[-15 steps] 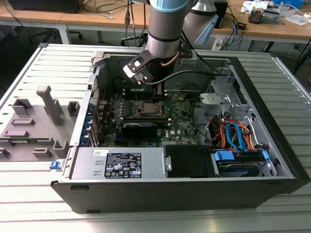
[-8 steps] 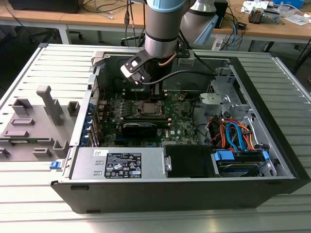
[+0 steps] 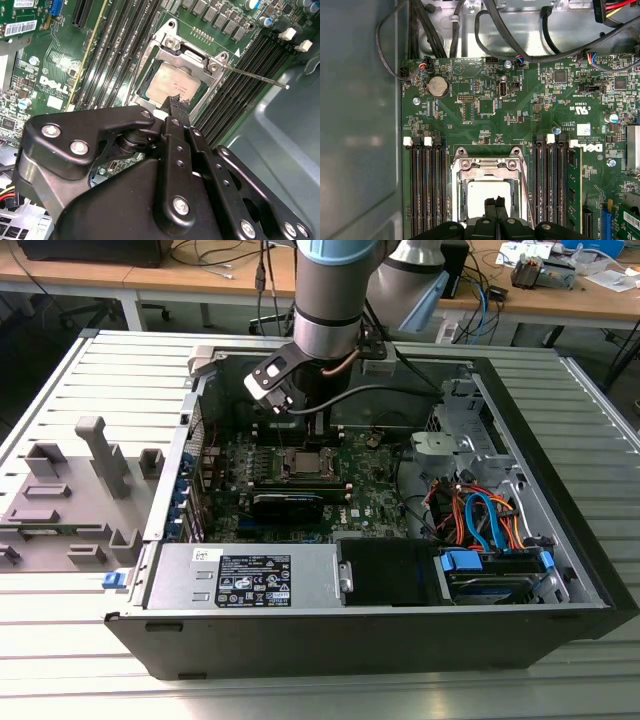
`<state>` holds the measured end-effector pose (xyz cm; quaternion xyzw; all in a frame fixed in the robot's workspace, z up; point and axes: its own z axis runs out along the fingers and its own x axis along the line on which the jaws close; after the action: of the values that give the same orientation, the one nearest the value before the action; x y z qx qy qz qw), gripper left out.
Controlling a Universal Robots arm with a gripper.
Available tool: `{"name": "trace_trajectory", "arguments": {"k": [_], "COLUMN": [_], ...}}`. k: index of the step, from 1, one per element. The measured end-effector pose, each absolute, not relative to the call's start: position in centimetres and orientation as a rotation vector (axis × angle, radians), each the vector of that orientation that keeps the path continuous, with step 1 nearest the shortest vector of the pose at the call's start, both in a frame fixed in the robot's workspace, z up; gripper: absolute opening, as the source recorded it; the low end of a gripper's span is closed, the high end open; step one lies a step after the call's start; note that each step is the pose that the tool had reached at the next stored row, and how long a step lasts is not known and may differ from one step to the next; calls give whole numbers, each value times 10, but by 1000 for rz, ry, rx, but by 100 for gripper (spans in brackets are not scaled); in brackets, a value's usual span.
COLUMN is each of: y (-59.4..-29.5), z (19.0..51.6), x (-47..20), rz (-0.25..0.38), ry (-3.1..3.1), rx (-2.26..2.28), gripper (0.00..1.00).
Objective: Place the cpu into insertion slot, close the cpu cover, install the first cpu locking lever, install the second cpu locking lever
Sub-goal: 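Close the cpu cover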
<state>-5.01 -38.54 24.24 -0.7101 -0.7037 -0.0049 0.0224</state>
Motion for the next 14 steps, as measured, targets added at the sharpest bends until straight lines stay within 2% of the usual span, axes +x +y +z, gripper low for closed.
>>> {"name": "trace_trajectory", "arguments": {"k": [14], "y": [-385], "z": [242], "x": [-57], "rz": [-15], "ry": [-2180], "rx": [-2200], "gripper": [11]}}
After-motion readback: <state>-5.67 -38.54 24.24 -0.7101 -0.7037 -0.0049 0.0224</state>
